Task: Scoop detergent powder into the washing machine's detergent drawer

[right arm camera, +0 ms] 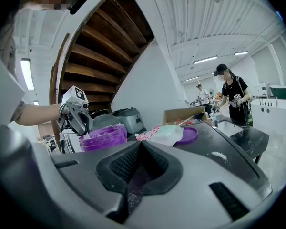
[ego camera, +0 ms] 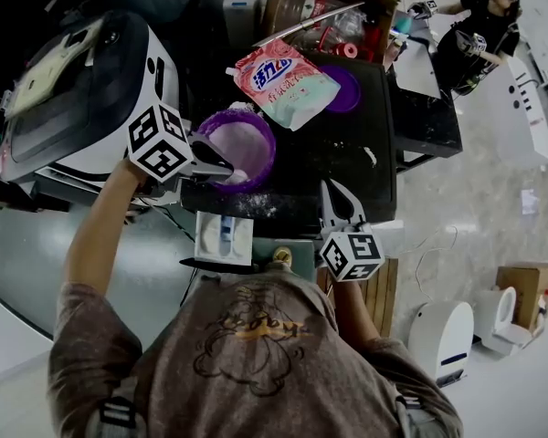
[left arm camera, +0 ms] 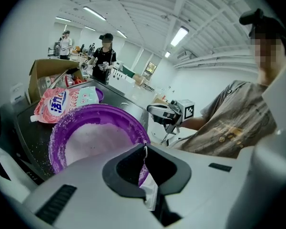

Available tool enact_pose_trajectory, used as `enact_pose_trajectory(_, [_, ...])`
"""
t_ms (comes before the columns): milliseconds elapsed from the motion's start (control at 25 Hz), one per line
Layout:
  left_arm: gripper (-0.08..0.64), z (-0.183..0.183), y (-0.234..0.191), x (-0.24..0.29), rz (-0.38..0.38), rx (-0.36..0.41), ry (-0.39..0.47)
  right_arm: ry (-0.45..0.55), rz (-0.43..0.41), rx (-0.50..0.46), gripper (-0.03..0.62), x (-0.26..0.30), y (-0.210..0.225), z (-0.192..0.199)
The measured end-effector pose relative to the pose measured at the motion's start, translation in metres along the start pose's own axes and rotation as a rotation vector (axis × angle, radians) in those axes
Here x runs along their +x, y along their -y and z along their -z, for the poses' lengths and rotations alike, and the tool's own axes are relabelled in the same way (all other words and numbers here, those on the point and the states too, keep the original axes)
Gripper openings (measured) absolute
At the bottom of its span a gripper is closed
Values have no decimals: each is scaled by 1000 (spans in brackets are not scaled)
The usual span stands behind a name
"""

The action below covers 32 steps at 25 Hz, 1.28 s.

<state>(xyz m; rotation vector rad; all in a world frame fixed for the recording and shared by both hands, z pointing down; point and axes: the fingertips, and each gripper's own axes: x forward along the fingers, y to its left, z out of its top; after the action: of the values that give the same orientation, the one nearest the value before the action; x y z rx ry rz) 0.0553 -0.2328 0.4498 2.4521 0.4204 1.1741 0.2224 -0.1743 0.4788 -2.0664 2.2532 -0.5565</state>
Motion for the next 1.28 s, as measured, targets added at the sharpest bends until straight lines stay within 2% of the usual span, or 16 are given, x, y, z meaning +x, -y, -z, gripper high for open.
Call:
enact_pose_trajectory(280, [23, -3, -10, -19, 37, -162, 215, -6, -16, -8, 2, 3, -5, 2])
enact_pose_trajectory(480, [23, -4, -17, -28, 20, -240, 335, -15, -38, -15, 2, 8, -11, 2])
enact_pose_trajectory(680, [23, -6, -26, -38, -48, -296, 459, -23, -71, -24, 2, 14, -20, 1])
enact_pose_trajectory(920, [23, -6, -36, -55, -166, -409, 670, -39, -121, -36, 2, 22, -32, 1])
enact_pose_trajectory(1120, [23, -1, -40, -72, -217, -499, 850, -55, -175, -47, 2, 28, -42, 0])
enact_pose_trajectory(1280, [23, 5, -36, -96, -264, -512, 1003, -68, -220, -59, 2, 31, -49, 1])
